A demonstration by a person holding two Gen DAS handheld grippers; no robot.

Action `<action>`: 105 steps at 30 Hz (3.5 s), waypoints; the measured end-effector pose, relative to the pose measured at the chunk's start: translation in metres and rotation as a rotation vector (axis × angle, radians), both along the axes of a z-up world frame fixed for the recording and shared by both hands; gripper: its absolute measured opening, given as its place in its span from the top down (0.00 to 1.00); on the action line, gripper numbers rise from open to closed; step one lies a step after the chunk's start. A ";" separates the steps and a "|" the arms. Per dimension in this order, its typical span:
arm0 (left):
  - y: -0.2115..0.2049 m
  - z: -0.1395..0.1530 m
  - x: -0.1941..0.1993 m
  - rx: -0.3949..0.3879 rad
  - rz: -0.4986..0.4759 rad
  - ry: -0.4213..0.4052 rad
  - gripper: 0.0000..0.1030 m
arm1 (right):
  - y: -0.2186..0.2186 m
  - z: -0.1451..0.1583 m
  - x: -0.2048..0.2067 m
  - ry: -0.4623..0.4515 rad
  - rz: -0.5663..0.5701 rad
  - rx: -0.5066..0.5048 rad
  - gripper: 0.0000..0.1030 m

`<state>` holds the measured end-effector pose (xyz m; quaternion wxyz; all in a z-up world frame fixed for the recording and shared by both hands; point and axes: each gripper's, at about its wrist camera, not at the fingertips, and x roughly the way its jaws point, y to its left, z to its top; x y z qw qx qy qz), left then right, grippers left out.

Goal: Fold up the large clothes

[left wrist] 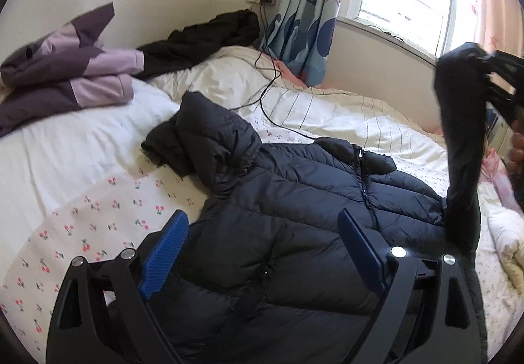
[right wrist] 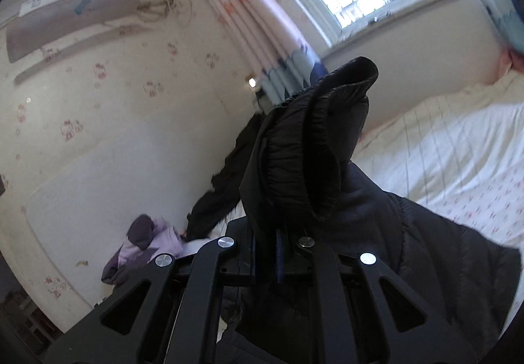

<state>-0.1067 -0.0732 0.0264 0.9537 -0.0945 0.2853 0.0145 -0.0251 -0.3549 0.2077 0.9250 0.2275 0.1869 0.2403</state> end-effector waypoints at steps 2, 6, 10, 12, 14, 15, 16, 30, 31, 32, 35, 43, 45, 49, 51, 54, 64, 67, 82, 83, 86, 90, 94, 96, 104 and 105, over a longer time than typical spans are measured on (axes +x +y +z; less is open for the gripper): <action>-0.003 0.002 -0.002 0.018 -0.008 -0.012 0.14 | 0.016 -0.017 0.013 0.026 0.007 0.006 0.91; -0.005 0.004 -0.005 0.037 -0.019 -0.024 0.14 | 0.041 -0.051 0.033 0.066 0.019 0.011 0.91; -0.004 0.004 -0.005 0.034 -0.021 -0.024 0.14 | 0.064 -0.087 0.049 0.102 0.028 0.016 0.91; -0.003 0.004 -0.006 0.030 -0.020 -0.025 0.14 | 0.073 -0.102 0.054 0.118 0.036 0.022 0.91; -0.003 0.004 -0.006 0.029 -0.018 -0.024 0.14 | 0.080 -0.113 0.059 0.129 0.040 0.024 0.91; -0.004 0.004 -0.006 0.028 -0.016 -0.022 0.14 | 0.083 -0.118 0.061 0.135 0.043 0.024 0.91; -0.004 0.004 -0.006 0.028 -0.017 -0.021 0.14 | 0.086 -0.123 0.063 0.142 0.046 0.025 0.91; -0.004 0.003 -0.006 0.027 -0.018 -0.016 0.14 | 0.145 -0.229 0.096 0.418 0.165 -0.153 0.62; -0.002 0.003 -0.005 0.019 -0.018 -0.011 0.14 | 0.157 -0.246 0.100 0.490 0.197 -0.203 0.40; 0.001 0.001 -0.004 0.004 -0.018 -0.002 0.14 | 0.165 -0.257 0.103 0.540 0.223 -0.240 0.26; 0.010 -0.002 0.000 -0.033 -0.007 0.021 0.14 | 0.187 -0.268 0.098 0.566 0.276 -0.369 0.13; 0.029 -0.008 0.003 -0.077 0.064 0.051 0.14 | 0.164 -0.210 0.081 0.331 0.243 -0.223 0.11; 0.027 -0.008 0.004 -0.070 0.061 0.053 0.14 | 0.158 -0.213 0.091 0.337 0.201 -0.197 0.09; 0.026 -0.009 0.008 -0.061 0.043 0.057 0.14 | 0.178 -0.291 0.135 0.651 0.236 -0.241 0.07; 0.028 -0.011 0.010 -0.053 0.030 0.065 0.14 | 0.188 -0.296 0.136 0.642 0.243 -0.333 0.06; 0.038 -0.007 0.012 -0.006 0.028 0.053 0.14 | 0.167 -0.263 0.118 0.579 0.278 -0.179 0.07; 0.057 0.001 0.039 0.137 -0.100 0.023 0.14 | -0.041 -0.214 -0.062 0.402 -0.164 -0.139 0.07; 0.046 0.000 0.065 0.177 -0.229 0.032 0.14 | -0.065 -0.244 -0.085 0.431 -0.212 -0.095 0.07; 0.181 -0.022 0.238 -0.325 0.070 0.326 0.14 | -0.054 -0.283 -0.060 0.548 -0.082 0.069 0.06; 0.183 -0.027 0.248 -0.328 0.071 0.343 0.14 | -0.052 -0.284 -0.061 0.548 -0.082 0.064 0.06; 0.176 -0.041 0.279 -0.306 0.069 0.401 0.13 | -0.045 -0.288 -0.059 0.550 -0.085 0.050 0.06; 0.143 -0.059 0.299 -0.284 -0.020 0.443 0.45 | -0.043 -0.293 -0.057 0.552 -0.084 0.018 0.06; 0.080 -0.041 0.256 -0.167 -0.411 0.340 0.69 | -0.039 -0.294 -0.054 0.558 -0.080 0.029 0.06; 0.047 -0.036 0.204 -0.050 -0.633 0.329 0.70 | -0.040 -0.295 -0.053 0.563 -0.075 0.046 0.06; 0.031 -0.015 0.073 0.181 -0.918 0.338 0.71 | -0.037 -0.294 -0.055 0.570 -0.075 0.065 0.06; 0.029 -0.018 0.065 0.203 -0.942 0.367 0.71 | -0.037 -0.294 -0.054 0.571 -0.075 0.070 0.06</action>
